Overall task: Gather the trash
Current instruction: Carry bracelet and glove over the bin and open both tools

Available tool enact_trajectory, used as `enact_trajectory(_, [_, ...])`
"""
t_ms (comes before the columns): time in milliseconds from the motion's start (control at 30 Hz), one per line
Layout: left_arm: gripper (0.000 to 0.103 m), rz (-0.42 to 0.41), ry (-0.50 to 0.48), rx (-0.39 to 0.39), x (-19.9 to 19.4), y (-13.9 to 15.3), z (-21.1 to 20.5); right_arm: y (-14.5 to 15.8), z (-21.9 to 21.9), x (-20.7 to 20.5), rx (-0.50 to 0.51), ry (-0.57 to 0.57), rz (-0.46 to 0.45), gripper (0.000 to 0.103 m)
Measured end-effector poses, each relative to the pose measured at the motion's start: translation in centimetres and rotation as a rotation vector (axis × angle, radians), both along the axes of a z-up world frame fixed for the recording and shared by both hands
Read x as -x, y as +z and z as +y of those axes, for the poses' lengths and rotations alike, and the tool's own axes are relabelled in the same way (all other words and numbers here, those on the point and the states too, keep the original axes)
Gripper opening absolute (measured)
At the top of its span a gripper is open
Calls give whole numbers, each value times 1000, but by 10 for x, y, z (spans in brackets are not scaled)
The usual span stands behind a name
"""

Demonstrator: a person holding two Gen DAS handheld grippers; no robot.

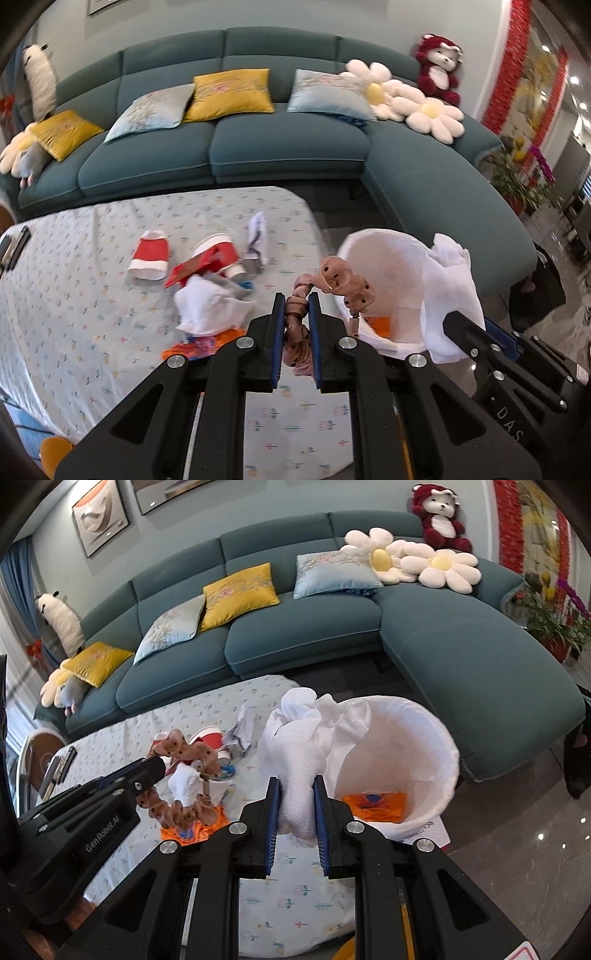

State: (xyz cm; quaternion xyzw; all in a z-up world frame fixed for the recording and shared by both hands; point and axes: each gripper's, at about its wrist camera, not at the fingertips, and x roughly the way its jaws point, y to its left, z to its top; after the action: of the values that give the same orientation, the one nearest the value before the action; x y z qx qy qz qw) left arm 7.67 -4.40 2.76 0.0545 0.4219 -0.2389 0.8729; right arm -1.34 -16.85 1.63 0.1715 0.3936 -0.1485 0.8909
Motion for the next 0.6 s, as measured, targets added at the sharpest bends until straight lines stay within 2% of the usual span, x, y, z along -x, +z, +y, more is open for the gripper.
enact_trajectory(300, [12,-23,-90,-15,19,4,-48,2,-36,23,-15,-68,-31,17])
enact_trajectory(600, [12,-16,-152,-39,21,-6,-96,-11,-73,34,-44,-132,-28,17])
